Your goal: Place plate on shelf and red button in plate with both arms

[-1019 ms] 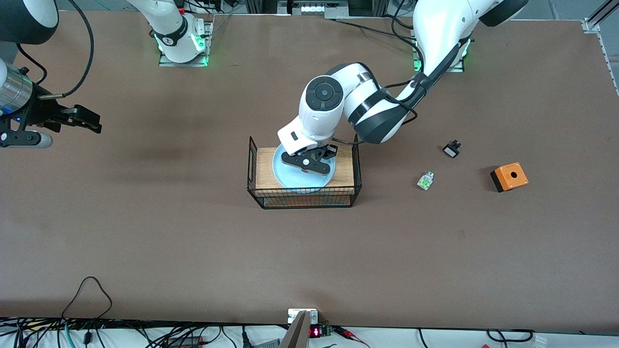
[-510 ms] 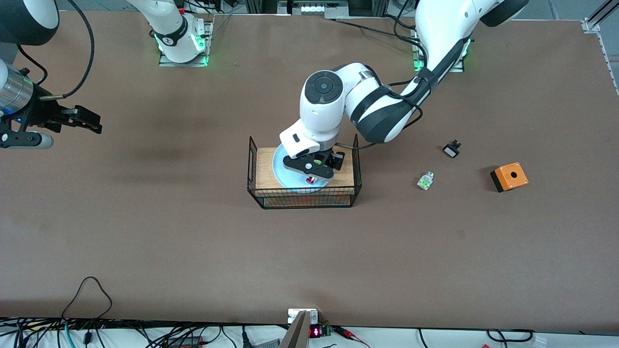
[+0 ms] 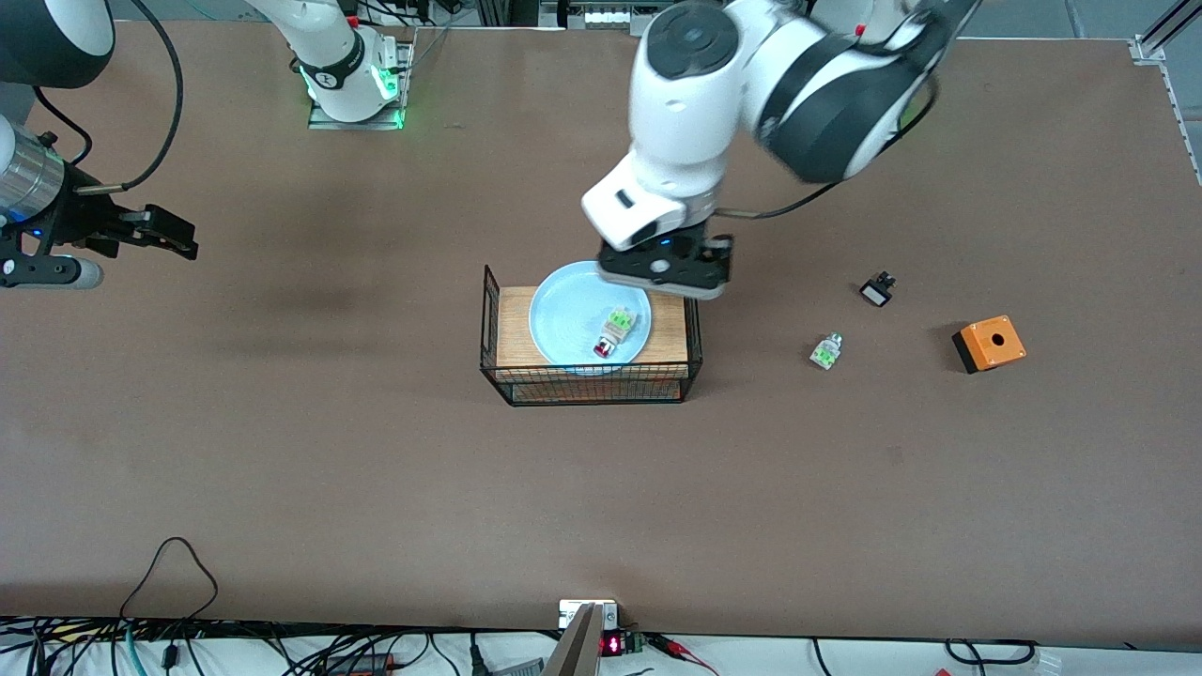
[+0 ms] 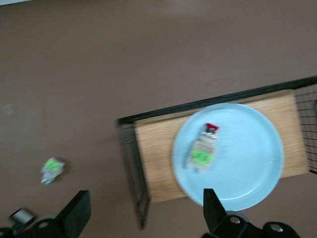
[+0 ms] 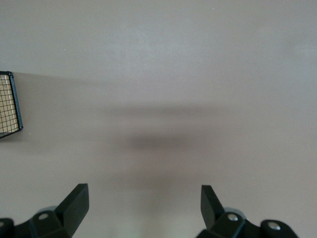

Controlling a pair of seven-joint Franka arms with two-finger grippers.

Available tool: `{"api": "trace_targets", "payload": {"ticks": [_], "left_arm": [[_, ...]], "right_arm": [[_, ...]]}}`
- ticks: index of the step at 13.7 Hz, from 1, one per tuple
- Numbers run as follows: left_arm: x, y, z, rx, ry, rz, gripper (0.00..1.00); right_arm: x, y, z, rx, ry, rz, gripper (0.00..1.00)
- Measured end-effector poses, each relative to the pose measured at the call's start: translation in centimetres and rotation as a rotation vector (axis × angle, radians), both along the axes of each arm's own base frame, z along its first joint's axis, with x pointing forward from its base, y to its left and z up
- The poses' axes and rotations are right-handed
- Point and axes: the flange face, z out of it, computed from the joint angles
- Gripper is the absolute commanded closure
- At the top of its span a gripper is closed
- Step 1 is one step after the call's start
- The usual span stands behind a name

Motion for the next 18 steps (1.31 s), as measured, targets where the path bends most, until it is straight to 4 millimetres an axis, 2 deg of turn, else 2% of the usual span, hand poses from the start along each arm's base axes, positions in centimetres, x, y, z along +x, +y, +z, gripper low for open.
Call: {"api": "trace_targets", "payload": {"ticks": [2, 5, 7, 11, 13, 15, 18], "left_arm": [[1.4, 4.3, 1.0, -0.005, 0.062, 0.038, 0.00], [4.0, 10.4, 0.5, -0.016, 0.145, 0.069, 0.00], [5.3, 14.9, 0.8, -0.005, 0.177, 0.048, 0.00], [5.6, 22.2, 3.3, 0.029, 0.223, -0.086, 0.00], [5.4, 24.3, 3.9, 0.040, 0.251, -0.144, 0.00], [5.3, 25.5, 4.7, 0.044, 0.240, -0.151, 0.00], [4.0, 27.1, 6.7, 0.077, 0.206, -0.100, 0.00]], "right_arm": [[0.0, 0.0, 0.0, 0.000, 0.000, 0.000, 0.00], [0.0, 0.0, 0.2, 0.000, -0.003, 0.001, 0.00], [0.0, 0.1, 0.7, 0.001, -0.014, 0.001, 0.00], [-0.1, 0.1, 1.3, 0.001, -0.025, 0.002, 0.00], [-0.1, 0.3, 1.3, 0.001, -0.025, 0.004, 0.00], [-0.1, 0.4, 1.3, 0.001, -0.025, 0.006, 0.00], [-0.2, 0.5, 1.2, 0.001, -0.016, 0.006, 0.00]]}}
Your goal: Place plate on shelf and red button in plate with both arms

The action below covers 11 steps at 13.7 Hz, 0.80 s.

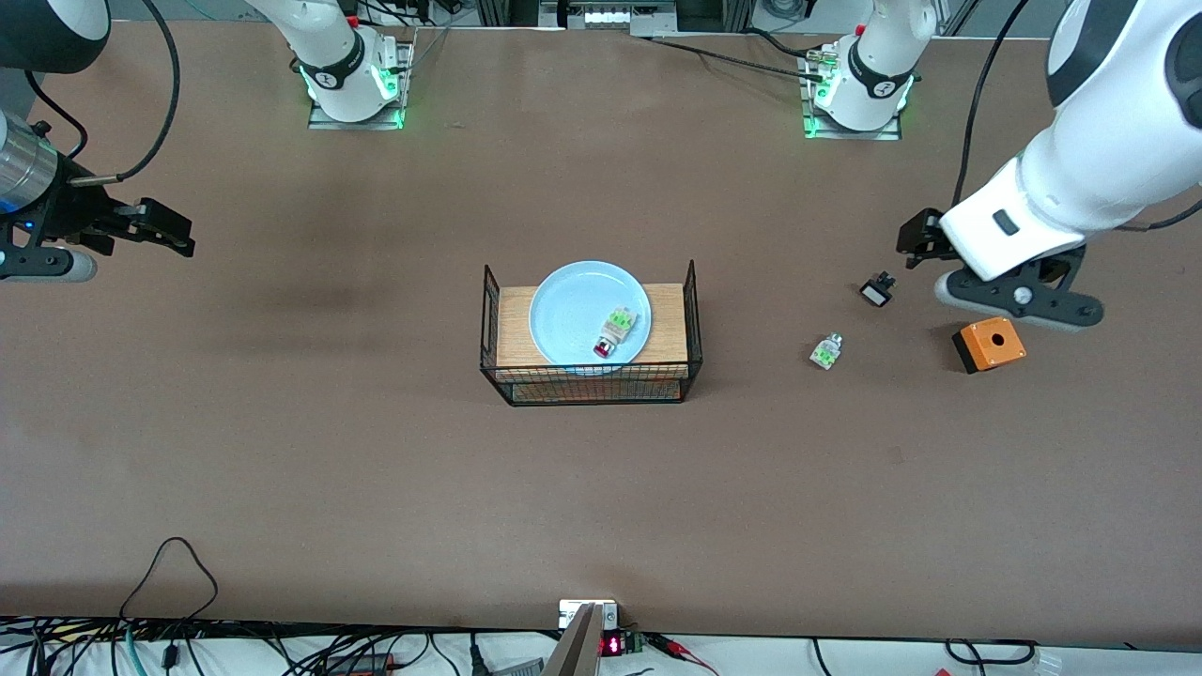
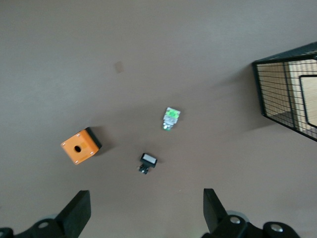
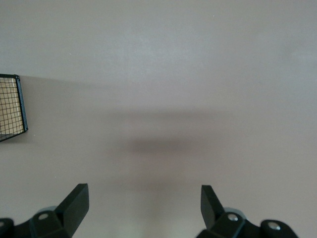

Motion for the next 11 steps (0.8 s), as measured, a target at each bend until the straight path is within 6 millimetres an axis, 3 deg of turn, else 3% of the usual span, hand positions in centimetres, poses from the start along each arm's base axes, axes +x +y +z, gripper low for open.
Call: {"api": "trace_targets", "payload": {"ticks": [4, 8, 11], "left_arm": [[-2.8, 2.6, 1.1, -0.002, -0.113, 0.057, 0.00], [-5.0, 8.2, 1.2, -0.058, -0.134, 0.169, 0.00], [-5.8, 9.1, 1.8, -0.060, -0.145, 0.170, 0.00]], "right_arm": [[-0.1, -0.8, 0.1, 0.000, 0.004, -0.014, 0.00], [-0.1, -0.9, 0.1, 0.000, 0.005, -0.013, 0.00], [-0.2, -1.0, 0.0, 0.001, 0.010, 0.009, 0.00]]}}
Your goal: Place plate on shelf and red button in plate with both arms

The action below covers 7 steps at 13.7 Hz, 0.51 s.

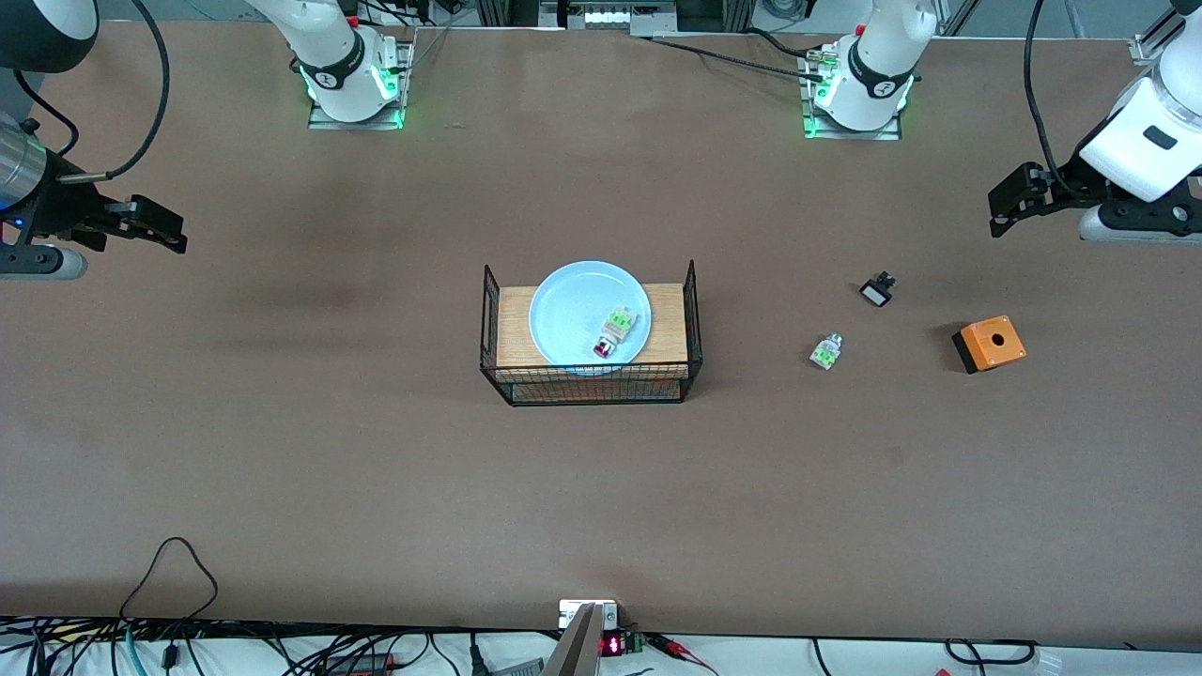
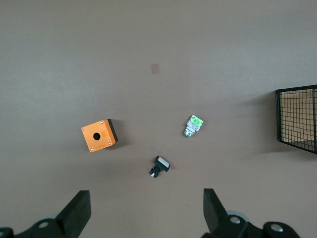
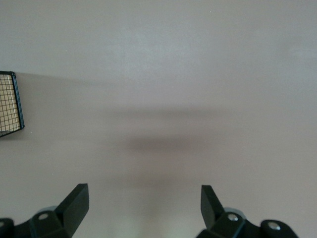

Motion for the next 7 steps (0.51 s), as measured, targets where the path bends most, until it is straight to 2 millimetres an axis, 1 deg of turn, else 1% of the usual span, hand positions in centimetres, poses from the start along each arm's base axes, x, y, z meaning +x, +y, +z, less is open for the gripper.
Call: {"api": "trace_targets", "payload": {"ticks": [2, 4, 7], "left_arm": [[-0.2, 1.1, 0.4, 0.000, -0.005, -0.029, 0.00], [-0.2, 2.0, 0.3, 0.000, -0.002, -0.029, 0.00], [-0.1, 2.2, 0.1, 0.000, 0.001, -0.028, 0.00]], "right_arm": [[-0.1, 0.0, 0.0, 0.001, 0.001, 0.007, 0.00], [-0.2, 0.0, -0.1, 0.001, 0.002, 0.008, 0.00], [-0.7, -0.1, -0.7, 0.003, -0.014, 0.010, 0.00]]}}
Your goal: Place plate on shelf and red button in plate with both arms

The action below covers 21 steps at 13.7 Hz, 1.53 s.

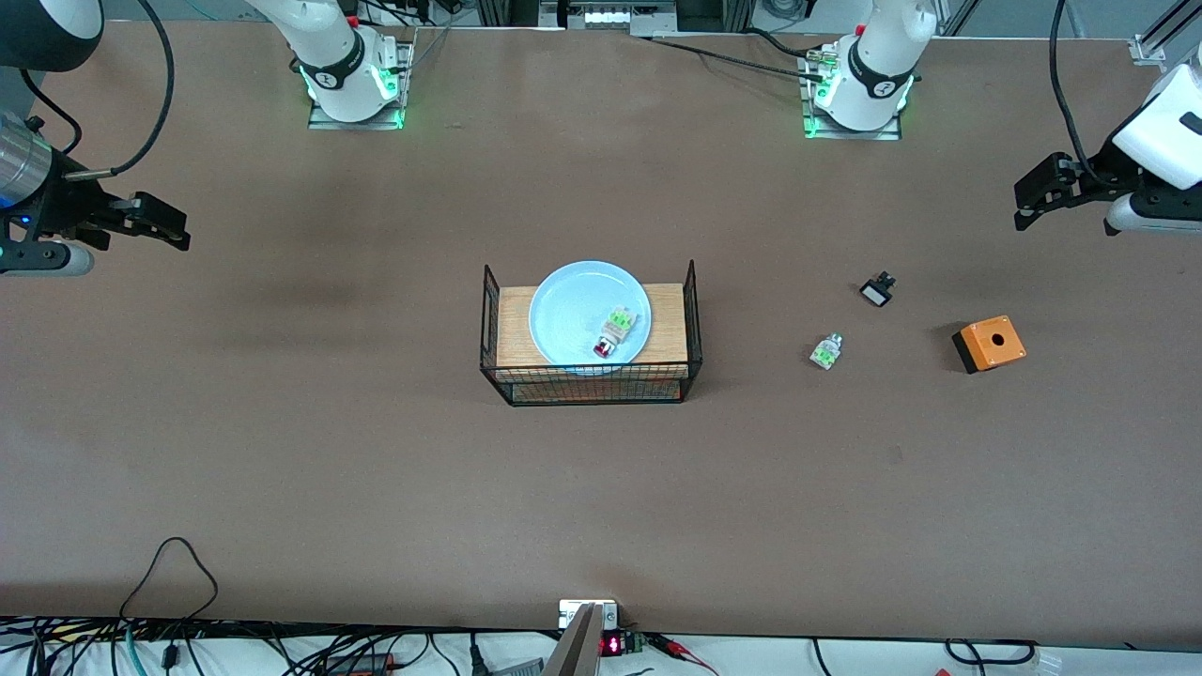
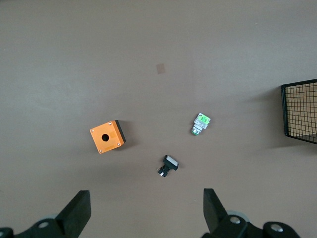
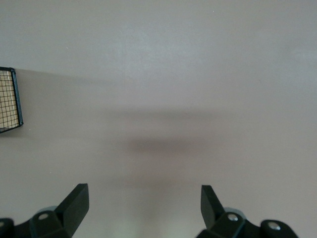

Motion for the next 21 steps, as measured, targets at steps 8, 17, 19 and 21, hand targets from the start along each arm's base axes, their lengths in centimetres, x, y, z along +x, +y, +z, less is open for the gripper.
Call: {"api": "trace_targets", "payload": {"ticks": [8, 17, 19, 21], "left_arm": [[0.7, 0.5, 0.0, 0.000, -0.004, -0.003, 0.00], [1.4, 0.5, 0.3, -0.001, -0.013, -0.004, 0.00], [1.4, 0.5, 0.3, -0.001, -0.012, -0.004, 0.00], [1.4, 0.5, 0.3, 0.000, -0.009, -0.004, 0.00]], "right_arm": [[-0.9, -0.3, 0.4, 0.003, -0.016, -0.003, 0.00], [-0.9, -0.3, 0.4, 0.003, -0.016, -0.004, 0.00], [-0.9, -0.3, 0.4, 0.003, -0.016, -0.004, 0.00], [-0.9, -0.3, 0.4, 0.003, -0.016, -0.004, 0.00]]}}
